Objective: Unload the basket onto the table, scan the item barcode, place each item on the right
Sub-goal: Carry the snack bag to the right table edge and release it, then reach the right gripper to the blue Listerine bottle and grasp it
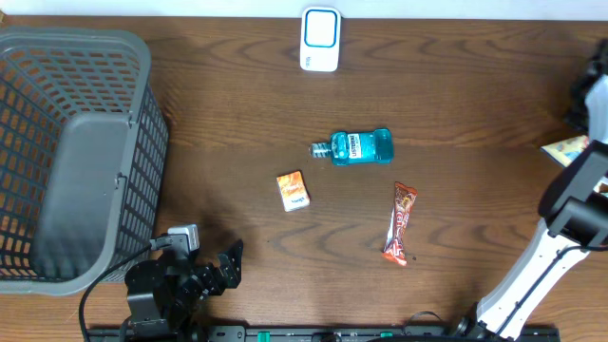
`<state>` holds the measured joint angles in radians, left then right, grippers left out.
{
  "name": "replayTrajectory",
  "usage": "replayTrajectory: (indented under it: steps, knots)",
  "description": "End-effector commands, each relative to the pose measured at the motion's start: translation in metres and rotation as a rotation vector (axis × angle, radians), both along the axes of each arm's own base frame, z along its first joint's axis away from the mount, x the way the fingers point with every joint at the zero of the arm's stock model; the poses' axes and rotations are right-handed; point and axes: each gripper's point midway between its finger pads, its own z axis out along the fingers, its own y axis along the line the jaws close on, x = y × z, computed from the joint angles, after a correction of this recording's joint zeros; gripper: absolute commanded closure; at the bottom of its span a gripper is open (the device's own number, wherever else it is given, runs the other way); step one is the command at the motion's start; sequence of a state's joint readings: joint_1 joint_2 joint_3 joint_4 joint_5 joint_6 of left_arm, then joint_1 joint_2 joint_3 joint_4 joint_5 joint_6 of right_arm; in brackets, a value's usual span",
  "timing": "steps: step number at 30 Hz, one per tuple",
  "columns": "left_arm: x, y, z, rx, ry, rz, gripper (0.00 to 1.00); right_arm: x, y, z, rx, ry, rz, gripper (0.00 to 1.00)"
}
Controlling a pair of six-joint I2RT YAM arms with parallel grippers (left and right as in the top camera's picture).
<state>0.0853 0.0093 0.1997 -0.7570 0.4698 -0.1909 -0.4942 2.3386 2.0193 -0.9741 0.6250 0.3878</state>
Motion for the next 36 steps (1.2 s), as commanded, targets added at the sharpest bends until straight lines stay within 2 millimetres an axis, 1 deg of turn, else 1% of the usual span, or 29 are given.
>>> replayTrajectory:
  steps: [1, 3, 4, 5, 7, 9, 10, 13, 14, 16, 17, 19, 22, 25, 27, 29, 33, 35, 36]
  knots:
    - [-0.001, -0.001, 0.0, -0.015, 0.005, 0.001, 0.0, -0.007, -0.01, 0.005, 0.0, -0.022, -0.029, 0.91]
    - [-0.001, -0.001, 0.0, -0.015, 0.005, 0.0, 0.0, -0.009, -0.014, 0.003, 0.024, -0.038, -0.038, 0.75]
    - [-0.001, -0.001, 0.0, -0.015, 0.005, 0.0, 0.0, -0.009, -0.014, 0.002, 0.042, -0.048, -0.037, 0.5]
    - [-0.001, -0.001, 0.0, -0.015, 0.005, 0.0, 0.0, -0.009, -0.013, 0.001, 0.059, -0.058, -0.036, 0.36]
    - [-0.001, -0.001, 0.0, -0.015, 0.005, 0.0, 0.0, -0.006, -0.009, 0.005, 0.086, -0.087, -0.026, 0.12]
    - [-0.001, -0.001, 0.0, -0.015, 0.005, 0.001, 0.0, 0.0, -0.004, 0.014, 0.11, -0.129, -0.009, 0.01]
    - [-0.001, -0.001, 0.0, -0.015, 0.005, 0.001, 0.0, 0.004, 0.001, 0.021, 0.125, -0.159, 0.004, 0.01]
    - [-0.001, -0.001, 0.0, -0.015, 0.005, 0.001, 0.0, 0.019, 0.018, 0.056, 0.163, -0.275, 0.057, 0.01]
    - [-0.001, -0.001, 0.0, -0.015, 0.005, 0.001, 0.0, 0.027, 0.03, 0.081, 0.185, -0.348, 0.097, 0.01]
    - [-0.001, -0.001, 0.0, -0.015, 0.005, 0.001, 0.0, 0.036, 0.048, 0.111, 0.221, -0.445, 0.153, 0.01]
    - [-0.001, -0.001, 0.0, -0.015, 0.005, 0.001, 0.0, 0.041, 0.061, 0.132, 0.246, -0.51, 0.184, 0.01]
    - [-0.001, -0.001, 0.0, -0.015, 0.005, 0.001, 0.0, 0.047, 0.085, 0.163, 0.294, -0.608, 0.236, 0.01]
    - [-0.001, -0.001, 0.0, -0.015, 0.005, 0.001, 0.0, 0.055, 0.134, 0.209, 0.39, -0.735, 0.368, 0.01]
    - [-0.001, -0.001, 0.0, -0.015, 0.005, 0.001, 0.0, 0.062, 0.188, 0.238, 0.463, -0.787, 0.526, 0.01]
    - [-0.001, -0.001, 0.0, -0.015, 0.005, 0.001, 0.0, 0.065, 0.22, 0.243, 0.485, -0.764, 0.636, 0.01]
    - [-0.001, -0.001, 0.0, -0.015, 0.005, 0.0, 0.0, 0.069, 0.255, 0.24, 0.499, -0.712, 0.749, 0.01]
    - [-0.001, -0.001, 0.0, -0.015, 0.005, 0.0, 0.0, 0.072, 0.336, 0.219, 0.511, -0.54, 1.069, 0.01]
    - [-0.001, -0.001, 0.0, -0.015, 0.005, 0.001, 0.0, 0.066, 0.375, 0.205, 0.498, -0.431, 1.265, 0.01]
    - [-0.001, -0.001, 0.0, -0.015, 0.005, 0.0, 0.0, 0.06, 0.396, 0.196, 0.486, -0.36, 1.386, 0.01]
